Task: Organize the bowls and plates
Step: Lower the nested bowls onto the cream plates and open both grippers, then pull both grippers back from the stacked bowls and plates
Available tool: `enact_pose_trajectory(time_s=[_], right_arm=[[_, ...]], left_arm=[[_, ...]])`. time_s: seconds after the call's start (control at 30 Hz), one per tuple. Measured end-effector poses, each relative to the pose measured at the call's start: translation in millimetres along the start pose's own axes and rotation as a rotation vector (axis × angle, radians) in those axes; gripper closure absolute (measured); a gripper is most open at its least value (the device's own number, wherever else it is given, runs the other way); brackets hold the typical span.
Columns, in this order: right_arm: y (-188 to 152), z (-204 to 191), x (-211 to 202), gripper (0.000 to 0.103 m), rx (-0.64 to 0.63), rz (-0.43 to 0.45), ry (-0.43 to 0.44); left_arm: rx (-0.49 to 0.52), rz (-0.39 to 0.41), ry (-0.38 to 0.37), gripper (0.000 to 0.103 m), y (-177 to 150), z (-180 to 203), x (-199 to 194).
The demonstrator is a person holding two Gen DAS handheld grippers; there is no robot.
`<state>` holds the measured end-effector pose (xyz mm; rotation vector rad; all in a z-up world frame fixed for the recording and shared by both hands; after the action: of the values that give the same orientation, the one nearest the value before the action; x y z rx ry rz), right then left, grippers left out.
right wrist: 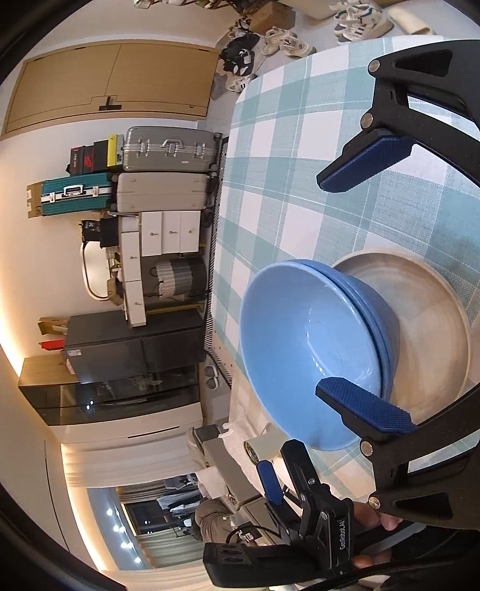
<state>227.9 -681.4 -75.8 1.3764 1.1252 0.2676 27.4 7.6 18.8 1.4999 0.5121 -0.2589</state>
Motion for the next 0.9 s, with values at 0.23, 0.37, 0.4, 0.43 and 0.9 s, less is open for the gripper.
enact_pose_trajectory(time_s=[0.23,0.37,0.4,0.43,0.9], right_arm=[[-18.6,-4.7,-15.3,0.001,-0.044,0.037,0.014],[-32.8,-5.4,-19.0,0.001,-0.054,0.046,0.020],[-35.8,-5.4,-20.5,0.001,-0.060,0.054,0.013],[-39.0,-5.5,-21.7,0.001,-0.064,0.060,0.008],[-57.5,-19.2,-38.0,0.001,-0.099,0.129,0.073]], left_arm=[[0.017,0.033,-0.008,0.002,-19.4,-10.0,-7.9],[0.015,0.056,-0.033,0.002,-28.9,-14.3,-10.1],[0.019,0.061,-0.029,0.002,-31.5,-15.2,-11.1],[0.024,0.063,-0.031,0.002,-34.0,-15.2,-11.6],[0.070,0.111,-0.086,0.002,-55.7,-8.5,-6.5]])
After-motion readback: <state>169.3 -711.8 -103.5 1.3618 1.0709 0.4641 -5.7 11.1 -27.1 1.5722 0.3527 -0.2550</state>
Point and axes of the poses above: each gripper's, at about its wrist camera, not at the fingertips, and x roughly the way its jaws point, z to its right, y to its top, the point moved 7 cm from there along x, roughly the way its jaws point, and after that the axes turned 12 degrees about y, right-handed, at the moved point
